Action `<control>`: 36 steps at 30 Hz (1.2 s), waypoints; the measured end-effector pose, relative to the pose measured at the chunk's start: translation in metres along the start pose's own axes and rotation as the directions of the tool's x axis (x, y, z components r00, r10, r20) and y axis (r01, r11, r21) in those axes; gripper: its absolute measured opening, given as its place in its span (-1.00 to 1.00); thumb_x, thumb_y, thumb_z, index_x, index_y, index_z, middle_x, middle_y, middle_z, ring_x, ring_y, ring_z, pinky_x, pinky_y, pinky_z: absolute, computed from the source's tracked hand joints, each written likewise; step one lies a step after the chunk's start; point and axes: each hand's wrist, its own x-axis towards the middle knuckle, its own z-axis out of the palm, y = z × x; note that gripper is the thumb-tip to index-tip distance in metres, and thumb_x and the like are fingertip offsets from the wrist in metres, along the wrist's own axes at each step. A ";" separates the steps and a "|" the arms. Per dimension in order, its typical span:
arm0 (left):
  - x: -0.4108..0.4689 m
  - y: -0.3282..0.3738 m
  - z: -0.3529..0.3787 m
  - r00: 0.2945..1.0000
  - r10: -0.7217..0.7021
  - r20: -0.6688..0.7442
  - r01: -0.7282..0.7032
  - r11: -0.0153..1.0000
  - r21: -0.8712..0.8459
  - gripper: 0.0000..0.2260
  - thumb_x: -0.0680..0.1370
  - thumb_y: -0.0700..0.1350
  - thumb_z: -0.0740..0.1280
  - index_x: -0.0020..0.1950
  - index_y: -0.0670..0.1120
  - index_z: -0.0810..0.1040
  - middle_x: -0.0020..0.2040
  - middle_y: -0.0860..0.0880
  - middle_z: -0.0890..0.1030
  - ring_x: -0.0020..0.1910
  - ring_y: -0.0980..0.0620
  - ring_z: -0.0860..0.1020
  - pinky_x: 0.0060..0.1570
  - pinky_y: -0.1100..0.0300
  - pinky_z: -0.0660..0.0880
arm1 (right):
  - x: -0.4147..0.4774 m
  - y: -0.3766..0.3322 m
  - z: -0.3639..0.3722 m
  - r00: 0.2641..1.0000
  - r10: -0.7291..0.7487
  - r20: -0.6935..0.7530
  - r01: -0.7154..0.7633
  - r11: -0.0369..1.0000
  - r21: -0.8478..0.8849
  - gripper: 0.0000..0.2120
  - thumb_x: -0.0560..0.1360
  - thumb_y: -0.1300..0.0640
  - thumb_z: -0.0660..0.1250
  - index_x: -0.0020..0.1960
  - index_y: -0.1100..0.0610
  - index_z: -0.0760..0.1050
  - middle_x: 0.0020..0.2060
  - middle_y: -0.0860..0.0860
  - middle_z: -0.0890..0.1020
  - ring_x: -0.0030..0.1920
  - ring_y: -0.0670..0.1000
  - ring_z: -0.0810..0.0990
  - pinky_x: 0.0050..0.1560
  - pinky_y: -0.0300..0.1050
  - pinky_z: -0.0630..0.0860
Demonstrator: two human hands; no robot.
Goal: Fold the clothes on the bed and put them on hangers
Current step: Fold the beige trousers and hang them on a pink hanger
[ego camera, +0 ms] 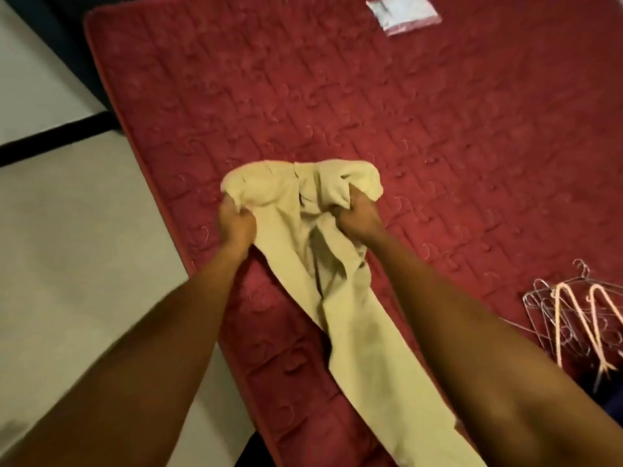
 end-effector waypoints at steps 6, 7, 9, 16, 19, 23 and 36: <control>0.068 0.039 -0.016 0.982 0.110 -0.155 -0.128 0.985 -0.113 -0.55 0.61 -0.01 0.37 0.45 -0.10 0.40 0.08 0.03 0.61 0.00 0.06 0.58 -0.01 0.26 0.51 | 0.076 -0.047 0.003 0.996 -0.051 -0.073 0.054 0.997 0.045 -0.24 0.42 -0.19 0.43 0.53 0.02 0.28 0.36 0.03 0.56 0.35 0.17 0.52 0.22 -0.05 0.46; 0.066 0.026 -0.016 0.993 0.048 -0.107 -0.059 0.994 -0.097 -0.48 0.59 0.05 0.39 0.49 -0.09 0.35 0.19 -0.03 0.60 0.11 0.01 0.58 0.11 0.20 0.52 | 0.081 -0.041 0.008 0.999 -0.022 -0.039 0.025 0.998 0.058 -0.07 0.39 -0.29 0.47 0.60 -0.02 0.14 0.46 0.01 0.48 0.41 0.14 0.46 0.31 0.00 0.44; 0.049 -0.016 -0.010 0.990 -0.115 0.076 0.117 0.993 -0.028 -0.40 0.55 0.14 0.42 0.47 -0.10 0.33 0.33 -0.08 0.55 0.29 -0.10 0.54 0.26 0.08 0.47 | 0.081 -0.009 0.028 0.988 0.135 0.077 -0.142 0.985 0.095 0.18 0.25 -0.41 0.56 0.62 -0.12 -0.03 0.55 0.00 0.35 0.46 0.06 0.40 0.41 0.04 0.41; 0.029 -0.084 0.030 0.954 -0.161 0.253 -0.004 0.836 0.548 -0.42 0.46 0.37 0.39 0.32 0.02 0.53 0.36 -0.12 0.47 0.40 -0.22 0.34 0.44 -0.13 0.20 | 0.035 0.066 0.088 0.940 0.241 0.242 -0.182 0.953 -0.242 0.01 0.34 -0.37 0.47 0.59 0.14 0.22 0.50 0.09 0.20 0.51 0.11 0.26 0.48 -0.03 0.26; 0.039 -0.085 0.041 0.969 -0.152 0.197 0.005 0.803 0.596 -0.50 0.49 0.35 0.36 0.26 0.03 0.60 0.33 -0.13 0.46 0.39 -0.23 0.32 0.41 -0.12 0.17 | 0.054 0.075 0.082 0.932 0.265 0.246 -0.211 0.951 -0.228 -0.22 0.36 -0.28 0.50 0.45 0.07 0.41 0.36 0.08 0.37 0.39 0.09 0.38 0.41 0.01 0.40; 0.027 -0.088 0.050 0.993 -0.066 0.097 -0.016 0.742 0.670 -0.50 0.51 0.36 0.32 0.25 0.03 0.62 0.31 -0.15 0.48 0.38 -0.26 0.31 0.41 -0.15 0.15 | 0.091 0.126 0.092 0.927 0.293 0.232 -0.265 0.953 -0.146 -0.32 0.18 -0.31 0.40 0.19 0.04 0.62 0.11 0.13 0.63 0.13 0.17 0.64 0.15 0.14 0.63; -0.126 -0.118 0.129 0.977 -0.061 -0.203 0.093 0.984 0.150 -0.74 0.54 -0.08 0.47 0.14 -0.21 0.66 0.05 -0.13 0.70 -0.04 -0.03 0.64 -0.14 0.24 0.42 | 0.022 0.125 0.067 0.951 -0.038 0.307 -0.109 0.888 0.447 -0.28 0.46 -0.26 0.45 0.50 0.08 0.43 0.37 0.11 0.55 0.35 0.16 0.55 0.27 0.03 0.58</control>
